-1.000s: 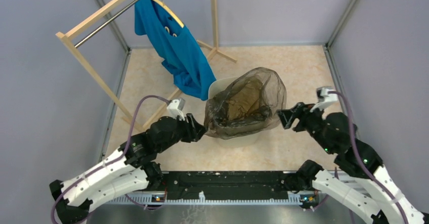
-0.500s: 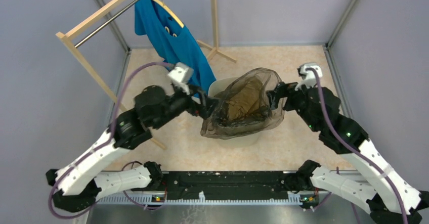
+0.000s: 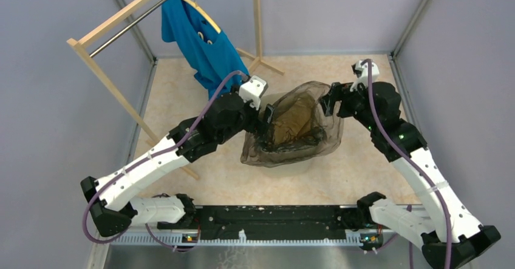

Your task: Put the trash bags into the trash bin

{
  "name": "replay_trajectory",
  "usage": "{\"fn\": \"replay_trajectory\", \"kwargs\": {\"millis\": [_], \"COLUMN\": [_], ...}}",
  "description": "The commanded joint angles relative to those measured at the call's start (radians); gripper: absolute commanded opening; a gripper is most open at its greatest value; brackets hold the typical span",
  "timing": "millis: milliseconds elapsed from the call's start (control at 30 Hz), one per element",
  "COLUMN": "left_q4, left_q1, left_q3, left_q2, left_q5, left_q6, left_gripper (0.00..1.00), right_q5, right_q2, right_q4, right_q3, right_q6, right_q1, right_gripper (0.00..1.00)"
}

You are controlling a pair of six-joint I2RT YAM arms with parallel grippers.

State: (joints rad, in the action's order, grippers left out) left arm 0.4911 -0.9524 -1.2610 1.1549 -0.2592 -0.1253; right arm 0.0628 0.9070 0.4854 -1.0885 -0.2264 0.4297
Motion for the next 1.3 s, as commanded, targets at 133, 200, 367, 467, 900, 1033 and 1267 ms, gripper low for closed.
{"fn": "replay_trajectory", "kwargs": {"millis": [133, 200, 367, 467, 900, 1033, 1267], "left_q4": [0.014, 0.021, 0.023, 0.035, 0.004, -0.009, -0.051], "left_q1": [-0.002, -0.002, 0.0, 0.018, 0.27, 0.301, 0.332], "left_q3": [-0.076, -0.084, -0.095, -0.107, -0.123, -0.125, -0.078], "left_q2": [0.046, 0.052, 0.041, 0.04, 0.107, 0.16, 0.213], "left_q5": [-0.131, -0.132, -0.15, -0.192, -0.027, -0.031, -0.005], "left_q6": [-0.029, -0.027, -0.011, 0.005, -0.001, -0.02, -0.058], "left_gripper": [0.59, 0.52, 0.27, 0.15, 0.11, 0.14, 0.18], "right_q5": [-0.266, -0.27, -0.254, -0.249, -0.348, -0.299, -0.326], "right_q2": [0.028, 0.032, 0.05, 0.066, 0.28, 0.319, 0.359], "right_q4": [-0.118, -0.124, -0.117, -0.115, -0.123, -0.133, -0.171], "right_q3": [-0.05, -0.053, -0.073, -0.081, -0.123, -0.105, -0.03], "right_q6": [-0.036, -0.042, -0.036, -0.036, -0.074, -0.06, -0.062], "right_q1": [-0.085, -0.086, -0.093, -0.103, -0.174, -0.177, -0.178], "right_gripper": [0.52, 0.5, 0.32, 0.25, 0.0, 0.0, 0.0]}}
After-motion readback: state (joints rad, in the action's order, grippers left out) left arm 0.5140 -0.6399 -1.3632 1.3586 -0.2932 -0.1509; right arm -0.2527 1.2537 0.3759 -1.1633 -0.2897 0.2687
